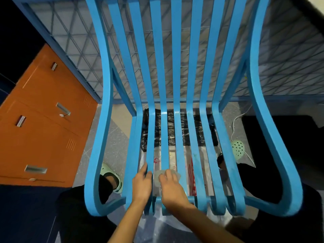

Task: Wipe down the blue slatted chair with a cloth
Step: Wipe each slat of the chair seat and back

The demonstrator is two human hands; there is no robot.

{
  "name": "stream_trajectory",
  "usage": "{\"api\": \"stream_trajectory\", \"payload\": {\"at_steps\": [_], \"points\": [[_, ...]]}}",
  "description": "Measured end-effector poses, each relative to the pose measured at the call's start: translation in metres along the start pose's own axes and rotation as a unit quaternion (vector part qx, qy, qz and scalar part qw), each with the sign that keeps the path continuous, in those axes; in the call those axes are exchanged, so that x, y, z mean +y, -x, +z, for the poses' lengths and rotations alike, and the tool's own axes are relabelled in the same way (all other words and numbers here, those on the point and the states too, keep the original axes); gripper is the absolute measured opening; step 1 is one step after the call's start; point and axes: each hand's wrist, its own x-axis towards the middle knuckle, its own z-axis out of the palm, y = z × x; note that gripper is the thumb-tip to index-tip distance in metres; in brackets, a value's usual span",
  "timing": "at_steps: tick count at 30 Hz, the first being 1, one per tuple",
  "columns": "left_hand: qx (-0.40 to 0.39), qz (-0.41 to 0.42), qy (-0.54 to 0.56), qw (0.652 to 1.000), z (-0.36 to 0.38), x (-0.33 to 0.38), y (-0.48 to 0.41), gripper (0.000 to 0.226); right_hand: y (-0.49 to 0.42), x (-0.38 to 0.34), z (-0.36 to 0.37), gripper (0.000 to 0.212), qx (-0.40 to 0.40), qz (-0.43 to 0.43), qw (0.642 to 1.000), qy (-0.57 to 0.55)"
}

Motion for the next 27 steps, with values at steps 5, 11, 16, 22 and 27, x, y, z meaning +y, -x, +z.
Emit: {"api": "stream_trajectory", "payload": {"at_steps": [5,11,16,22,27], "points": [[-0.006,0.011,0.009,1.0,-0.002,-0.009,0.022,0.05,0.032,-0.002,0.008,0.045,0.015,-0.013,1.0,-0.007],[-0.002,0.01,0.015,1.0,-0.001,-0.023,0.039,0.053,0.056,0.003,0.006,0.039,-0.018,-0.082,0.996,0.017],[0.043,0.08,0.04,0.995,0.003,-0.03,0.051,0.049,0.057,0.017,-0.022,0.026,0.015,-0.154,0.988,0.002],[-0.029,0.082,0.072,0.994,0.018,-0.025,0.063,0.044,0.058,0.036,-0.034,0.033,0.053,-0.104,0.992,0.049],[-0.081,0.073,-0.01,0.994,0.03,-0.022,0.074,0.051,0.078,0.049,-0.012,0.041,0.0,-0.099,0.99,0.103]]}}
